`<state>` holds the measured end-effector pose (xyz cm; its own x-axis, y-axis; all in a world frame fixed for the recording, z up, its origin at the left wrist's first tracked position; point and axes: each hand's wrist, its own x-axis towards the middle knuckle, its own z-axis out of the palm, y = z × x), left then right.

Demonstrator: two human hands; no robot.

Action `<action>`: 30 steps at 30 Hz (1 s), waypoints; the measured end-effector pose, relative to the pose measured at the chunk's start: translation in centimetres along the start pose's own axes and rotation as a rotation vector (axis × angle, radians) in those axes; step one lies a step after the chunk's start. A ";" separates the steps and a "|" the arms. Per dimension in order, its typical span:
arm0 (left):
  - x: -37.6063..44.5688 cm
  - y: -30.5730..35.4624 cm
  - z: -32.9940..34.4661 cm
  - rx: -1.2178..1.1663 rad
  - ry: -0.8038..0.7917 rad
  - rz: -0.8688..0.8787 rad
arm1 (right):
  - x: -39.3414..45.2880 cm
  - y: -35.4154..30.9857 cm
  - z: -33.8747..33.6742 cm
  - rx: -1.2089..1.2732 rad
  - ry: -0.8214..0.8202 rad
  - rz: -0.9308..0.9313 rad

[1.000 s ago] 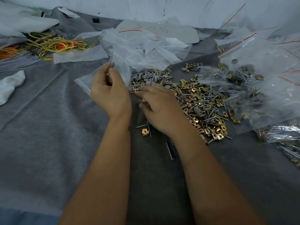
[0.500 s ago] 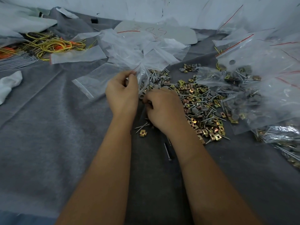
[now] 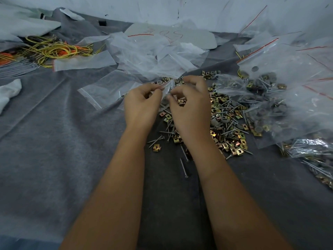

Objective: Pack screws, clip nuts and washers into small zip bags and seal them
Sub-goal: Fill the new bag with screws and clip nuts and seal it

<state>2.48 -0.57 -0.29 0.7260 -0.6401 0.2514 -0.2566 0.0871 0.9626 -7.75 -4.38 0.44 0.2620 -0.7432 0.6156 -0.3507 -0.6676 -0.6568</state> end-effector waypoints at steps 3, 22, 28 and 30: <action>-0.2 0.2 0.0 -0.035 -0.017 -0.001 | -0.2 0.2 0.1 -0.101 -0.055 -0.036; 0.8 0.2 -0.6 -0.264 0.456 0.006 | -0.8 0.8 0.8 -0.511 -0.590 -0.291; 0.7 0.1 -0.5 -0.256 0.360 -0.032 | -0.6 0.3 0.4 -0.442 -0.563 -0.250; 0.7 0.1 -0.5 -0.244 0.293 -0.059 | -0.6 0.2 0.4 -0.396 -0.497 -0.220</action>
<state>3.25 -0.61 0.05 0.8957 -0.4071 0.1789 -0.0750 0.2583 0.9631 -7.62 -4.09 -0.16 0.7148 -0.5866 0.3808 -0.5202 -0.8099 -0.2712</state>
